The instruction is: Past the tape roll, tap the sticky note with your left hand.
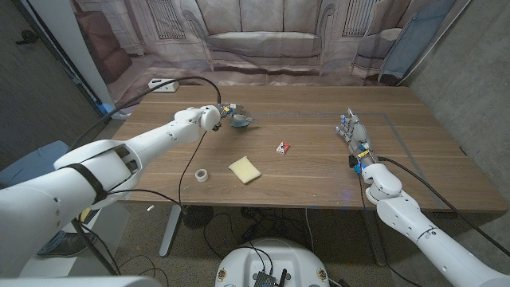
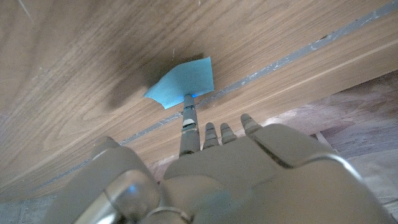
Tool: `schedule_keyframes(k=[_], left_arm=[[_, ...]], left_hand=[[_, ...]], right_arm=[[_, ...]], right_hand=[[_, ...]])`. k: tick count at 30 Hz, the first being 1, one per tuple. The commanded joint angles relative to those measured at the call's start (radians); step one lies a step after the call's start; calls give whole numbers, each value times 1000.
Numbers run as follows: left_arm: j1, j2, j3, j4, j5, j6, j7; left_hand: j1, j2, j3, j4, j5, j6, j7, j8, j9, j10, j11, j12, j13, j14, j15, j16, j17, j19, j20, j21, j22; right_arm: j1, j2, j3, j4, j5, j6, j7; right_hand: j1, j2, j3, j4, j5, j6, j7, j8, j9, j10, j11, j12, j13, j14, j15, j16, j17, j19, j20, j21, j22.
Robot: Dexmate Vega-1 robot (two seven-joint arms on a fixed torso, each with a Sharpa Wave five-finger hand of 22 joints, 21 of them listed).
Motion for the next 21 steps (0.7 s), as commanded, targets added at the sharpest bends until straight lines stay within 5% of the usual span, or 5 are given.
schedule_keyframes(k=[1,10,21], left_arm=[[1,8,6,-8,-5,9,-10],[17,37,-3,-54,2,40,-21],[9,29,-4,-25,1,38,-19]], left_hand=[[3,6,1,-1,7,1,-5,1,1,-8,4,1,1,-14,2,0,2,-46,4,0,4],[4,7,2,-1,7,6,-8,3,1,-6,6,4,1,-12,1,2,2,-47,4,0,4],[5,8,3,-1,7,2,-9,2,1,-7,5,5,1,-14,1,3,2,-48,6,1,4]], right_arm=[[-7,1,2,-6,1,-4,-6],[0,2,-3,1,3,-8,4],[1,0,-3,0,4,-14,1]], right_hand=[[-1,6,1,-5,4,8,0,-4,5,4,3,-2,2,4,4,6,5,4,2,6,3],[-1,7,1,-6,4,9,0,-3,5,6,2,-1,2,5,6,5,5,5,2,6,3],[-2,7,0,-6,4,9,0,-4,5,6,1,-2,2,4,5,5,5,4,3,6,3]])
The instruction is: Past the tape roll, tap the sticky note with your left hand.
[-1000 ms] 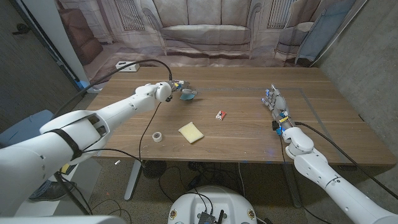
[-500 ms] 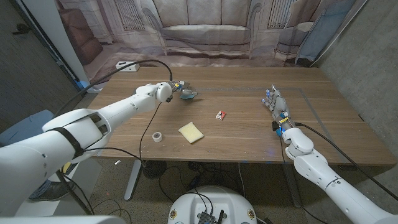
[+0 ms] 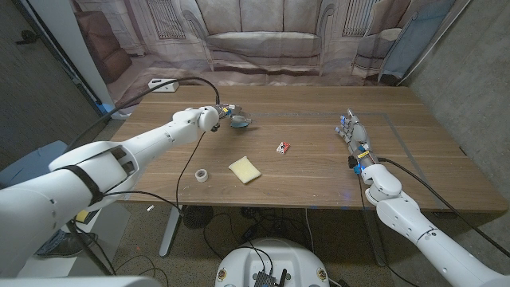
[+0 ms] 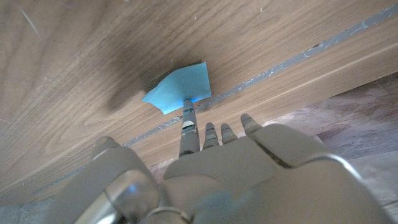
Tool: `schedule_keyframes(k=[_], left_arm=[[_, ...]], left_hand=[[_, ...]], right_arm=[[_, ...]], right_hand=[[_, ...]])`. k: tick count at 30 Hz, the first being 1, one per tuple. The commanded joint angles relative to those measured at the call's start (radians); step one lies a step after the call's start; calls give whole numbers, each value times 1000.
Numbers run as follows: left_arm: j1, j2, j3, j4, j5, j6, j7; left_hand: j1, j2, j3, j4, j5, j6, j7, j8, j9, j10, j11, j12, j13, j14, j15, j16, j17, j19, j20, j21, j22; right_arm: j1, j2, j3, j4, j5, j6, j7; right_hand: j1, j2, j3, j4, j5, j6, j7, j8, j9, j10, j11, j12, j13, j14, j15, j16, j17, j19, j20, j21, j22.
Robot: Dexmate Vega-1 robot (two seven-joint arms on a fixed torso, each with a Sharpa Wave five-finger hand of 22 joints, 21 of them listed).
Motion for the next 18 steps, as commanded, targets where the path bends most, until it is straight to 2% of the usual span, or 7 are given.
schedule_keyframes(k=[1,10,18], left_arm=[[-5,-2,-1,17,3,4,-2],[-20,-18,8,53,3,-4,4],[-21,-11,9,49,3,8,2]], left_hand=[[5,8,3,-1,7,6,-6,6,2,-7,5,5,1,-8,-4,3,2,-48,6,1,4],[6,9,3,-1,7,-3,-7,4,2,-8,6,6,2,-8,-5,4,2,-48,8,2,4],[6,9,4,-1,7,-3,-8,5,2,-8,4,7,2,-9,-5,4,2,-49,8,2,5]], right_arm=[[2,0,-1,2,5,-7,-1],[-2,-1,1,2,6,-9,-5],[2,2,-2,7,6,-11,-4]], right_hand=[[-3,7,0,-6,4,9,0,-4,5,7,1,-2,3,4,5,5,5,4,3,6,3],[-4,7,-1,-6,4,9,-1,-4,5,8,1,-1,3,5,6,5,6,4,3,6,3],[-5,7,-1,-6,4,10,-1,-4,5,9,4,-1,3,5,6,5,6,4,4,5,3]])
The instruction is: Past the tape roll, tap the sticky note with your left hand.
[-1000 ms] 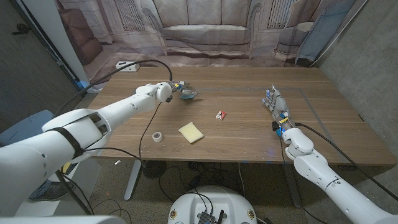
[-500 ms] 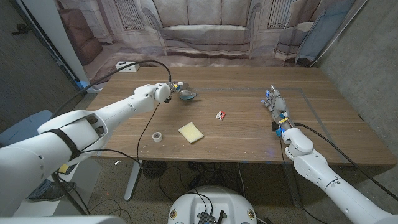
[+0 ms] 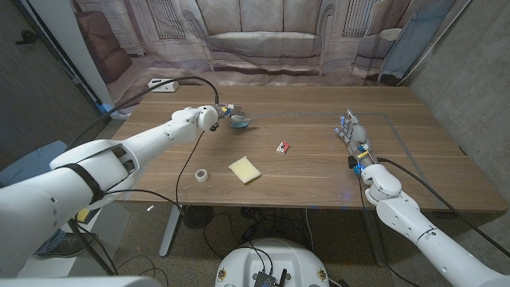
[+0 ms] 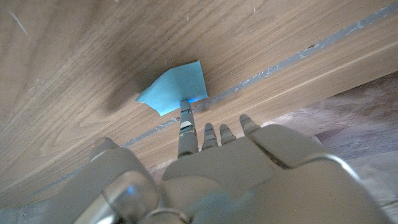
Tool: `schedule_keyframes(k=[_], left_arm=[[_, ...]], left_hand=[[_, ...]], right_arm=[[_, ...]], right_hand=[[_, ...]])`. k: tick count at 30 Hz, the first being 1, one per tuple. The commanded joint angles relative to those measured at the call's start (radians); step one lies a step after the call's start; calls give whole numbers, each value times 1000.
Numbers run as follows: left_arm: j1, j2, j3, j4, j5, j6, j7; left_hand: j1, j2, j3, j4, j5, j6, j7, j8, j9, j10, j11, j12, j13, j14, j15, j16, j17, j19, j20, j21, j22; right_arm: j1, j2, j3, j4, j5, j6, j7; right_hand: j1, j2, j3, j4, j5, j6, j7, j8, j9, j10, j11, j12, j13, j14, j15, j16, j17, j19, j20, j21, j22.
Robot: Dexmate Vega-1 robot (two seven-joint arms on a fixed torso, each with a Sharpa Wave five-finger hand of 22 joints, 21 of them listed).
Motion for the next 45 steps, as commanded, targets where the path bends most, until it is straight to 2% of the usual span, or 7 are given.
schedule_keyframes(k=[1,10,26,45], left_arm=[[-6,3,5,10,0,9,2],[-3,16,2,3,1,20,1],[-18,5,9,42,-1,6,10],[-9,32,4,10,3,32,0]], left_hand=[[6,9,4,-1,7,0,-6,6,1,-3,-1,7,2,-5,-1,4,2,-49,8,2,5],[7,9,4,-1,6,0,-9,7,1,-4,-1,7,2,-4,-2,5,2,-51,9,3,5],[8,10,5,-1,6,-1,-14,8,1,-3,-2,9,2,-4,-2,6,2,-52,11,3,5],[10,10,7,-2,5,-3,-19,8,1,-5,-3,10,2,-3,-2,7,2,-53,12,4,5]], right_arm=[[2,3,-2,6,2,-4,-2],[12,9,-9,17,3,-7,5],[12,10,-10,15,2,-13,-3],[16,11,-14,19,3,-17,0]], right_hand=[[-4,7,-1,-7,4,10,0,0,5,9,4,-1,3,5,6,5,6,4,4,5,3],[-6,8,-2,-7,4,10,0,0,5,9,3,-2,3,5,5,5,6,4,4,5,3],[-6,8,-3,-8,4,11,1,0,6,10,3,-2,4,5,7,4,6,4,5,5,3],[-6,8,-3,-9,4,11,1,0,6,11,2,-2,4,6,6,4,6,4,5,5,3]])
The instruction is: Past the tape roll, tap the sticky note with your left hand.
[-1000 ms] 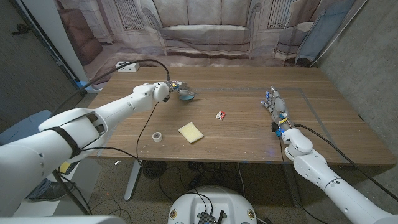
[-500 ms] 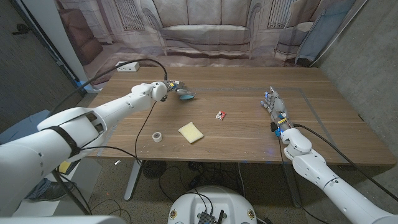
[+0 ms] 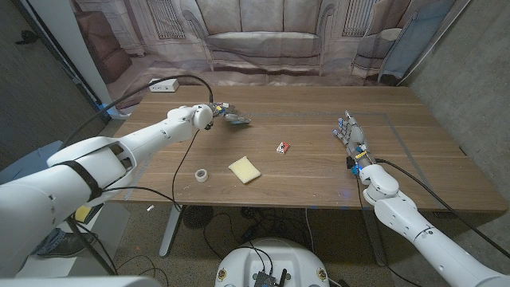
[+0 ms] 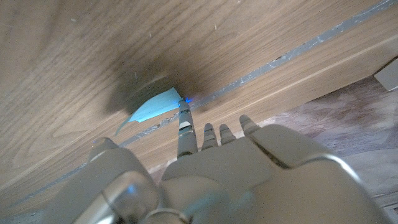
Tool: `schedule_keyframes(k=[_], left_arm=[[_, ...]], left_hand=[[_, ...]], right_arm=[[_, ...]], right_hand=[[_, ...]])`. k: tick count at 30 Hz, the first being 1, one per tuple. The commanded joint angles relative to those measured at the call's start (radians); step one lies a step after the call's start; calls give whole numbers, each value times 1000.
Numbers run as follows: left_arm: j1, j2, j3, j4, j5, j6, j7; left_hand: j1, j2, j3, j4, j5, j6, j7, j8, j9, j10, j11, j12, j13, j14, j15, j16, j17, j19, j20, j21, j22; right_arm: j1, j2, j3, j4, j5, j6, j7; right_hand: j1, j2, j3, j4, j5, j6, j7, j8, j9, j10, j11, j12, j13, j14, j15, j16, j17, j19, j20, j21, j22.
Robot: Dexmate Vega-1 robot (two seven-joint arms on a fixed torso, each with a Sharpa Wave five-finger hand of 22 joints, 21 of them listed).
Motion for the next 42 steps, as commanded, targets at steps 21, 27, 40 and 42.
schedule_keyframes(k=[21,27,40,42], left_arm=[[15,15,-13,-75,13,65,-14],[33,34,-26,-124,19,85,-3],[55,46,-43,-182,28,91,-6],[57,44,-43,-187,29,89,-8]], left_hand=[[6,5,6,0,5,-21,-16,1,2,12,2,18,2,8,7,10,2,-55,7,5,5],[8,6,6,0,4,-31,-26,-1,2,16,5,20,2,14,11,12,2,-52,9,6,5],[11,7,9,-2,4,-43,-40,-1,2,22,6,22,3,21,9,13,2,-48,9,8,5],[12,7,9,-2,3,-44,-42,-1,3,22,6,22,3,21,9,13,2,-49,9,8,5]], right_arm=[[-15,-8,6,-11,3,-1,-4],[-17,-6,7,-10,5,3,-5],[-24,-5,11,-12,6,12,-6],[-26,-6,13,-14,6,13,-7]], right_hand=[[-2,5,1,-6,5,8,-2,-1,6,7,2,-2,4,6,6,3,6,4,5,5,3],[-3,5,1,-6,4,9,-2,-1,6,7,2,-2,4,6,6,3,6,5,4,6,3],[-4,5,0,-6,4,10,-1,0,6,10,3,-2,5,7,6,4,6,6,4,6,3],[-4,6,0,-6,4,10,-2,0,6,10,2,-2,5,7,6,4,6,5,5,6,3]])
